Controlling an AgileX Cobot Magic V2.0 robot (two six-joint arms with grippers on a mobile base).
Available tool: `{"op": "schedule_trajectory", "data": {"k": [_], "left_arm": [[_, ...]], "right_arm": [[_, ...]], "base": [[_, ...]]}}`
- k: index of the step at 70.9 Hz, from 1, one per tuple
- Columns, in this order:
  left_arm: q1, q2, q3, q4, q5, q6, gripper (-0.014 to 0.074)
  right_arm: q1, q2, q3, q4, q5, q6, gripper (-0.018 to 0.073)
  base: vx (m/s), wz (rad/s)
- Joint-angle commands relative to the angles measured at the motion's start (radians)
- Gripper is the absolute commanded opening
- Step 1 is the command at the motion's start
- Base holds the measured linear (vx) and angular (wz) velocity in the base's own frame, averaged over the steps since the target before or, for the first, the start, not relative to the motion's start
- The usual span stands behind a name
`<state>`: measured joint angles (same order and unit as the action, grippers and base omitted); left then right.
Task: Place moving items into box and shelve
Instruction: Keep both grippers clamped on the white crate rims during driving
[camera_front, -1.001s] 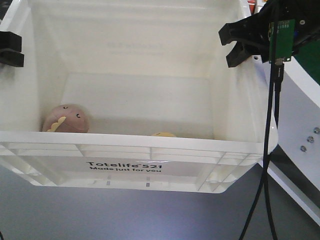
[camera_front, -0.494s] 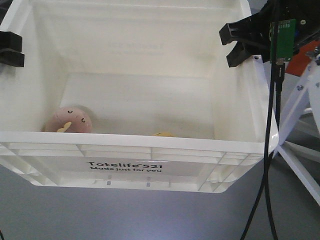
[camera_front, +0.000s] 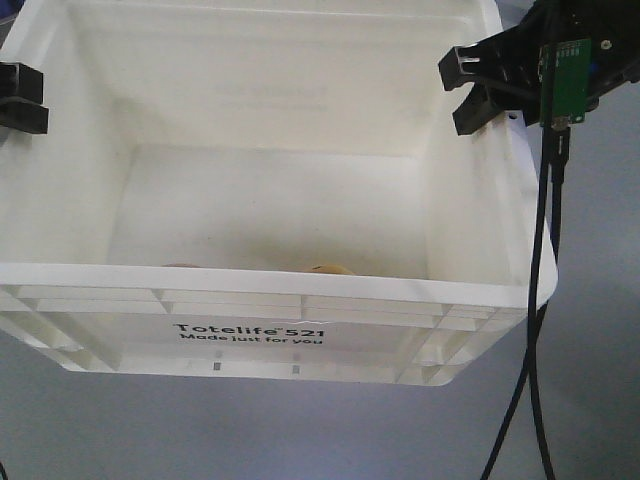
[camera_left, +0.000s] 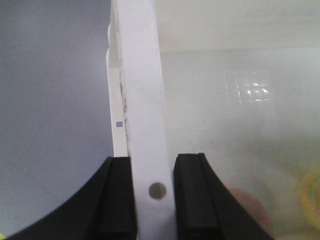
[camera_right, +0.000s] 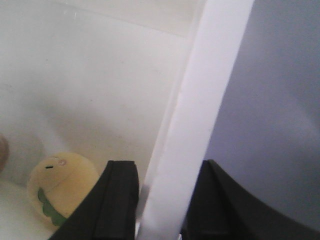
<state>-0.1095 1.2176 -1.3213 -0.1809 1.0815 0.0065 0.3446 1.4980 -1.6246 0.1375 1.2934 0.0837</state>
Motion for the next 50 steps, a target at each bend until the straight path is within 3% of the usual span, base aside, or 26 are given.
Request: {"op": "schedule_trajectory", "data": {"k": [1,50], "left_arm": [[-0.012,-0.037,-0.043,-0.128,-0.141,-0.006,-0.0004],[-0.012,-0.037,-0.043,-0.128,-0.137,-0.006,-0.0004]], "right_arm": [[0.011,-0.054,-0.041,0.134,-0.09,-0.035,-0.0003],[0.011,-0.054,-0.041,0.133,-0.09,-0.035,-0.0003]], "base": [[0.13,0.58],[0.18,0.62]]}}
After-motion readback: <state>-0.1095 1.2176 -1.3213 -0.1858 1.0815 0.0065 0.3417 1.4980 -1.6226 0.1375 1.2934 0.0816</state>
